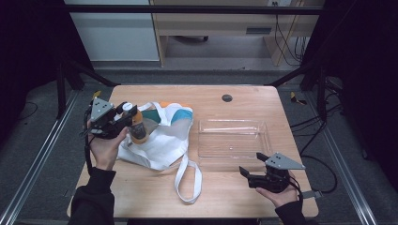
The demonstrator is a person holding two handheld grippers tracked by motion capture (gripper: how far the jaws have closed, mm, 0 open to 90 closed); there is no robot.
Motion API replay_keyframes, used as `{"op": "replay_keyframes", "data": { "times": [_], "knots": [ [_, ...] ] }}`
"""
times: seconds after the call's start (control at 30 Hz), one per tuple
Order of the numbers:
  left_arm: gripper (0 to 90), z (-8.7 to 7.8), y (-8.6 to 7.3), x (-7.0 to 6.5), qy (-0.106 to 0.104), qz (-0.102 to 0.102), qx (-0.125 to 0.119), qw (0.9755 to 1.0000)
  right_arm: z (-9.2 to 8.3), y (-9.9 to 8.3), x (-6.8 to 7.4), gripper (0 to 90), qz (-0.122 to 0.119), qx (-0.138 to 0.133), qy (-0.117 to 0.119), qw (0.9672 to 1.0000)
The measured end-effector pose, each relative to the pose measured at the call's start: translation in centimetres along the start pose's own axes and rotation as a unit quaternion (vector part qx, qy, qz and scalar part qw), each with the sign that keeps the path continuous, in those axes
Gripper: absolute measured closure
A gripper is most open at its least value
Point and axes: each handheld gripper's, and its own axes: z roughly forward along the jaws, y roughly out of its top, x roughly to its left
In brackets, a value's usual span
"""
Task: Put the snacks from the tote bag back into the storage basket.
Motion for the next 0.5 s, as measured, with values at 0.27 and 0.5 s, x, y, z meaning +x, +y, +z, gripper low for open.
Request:
{"op": "replay_keyframes", "data": {
  "times": [0.27,0.5],
  "knots": [
    [58.9,-0.3,0.3,-1.6,-0.018,0.01,0.003,0.9998,0.0,0.0,0.0,16.3,0.002,-0.001,0.0,1.0],
    [58.9,-0.6,0.7,-3.4,-0.04,0.018,0.001,0.999,0.0,0.0,0.1,16.3,0.0,0.0,0.001,1.0]
  ]
}}
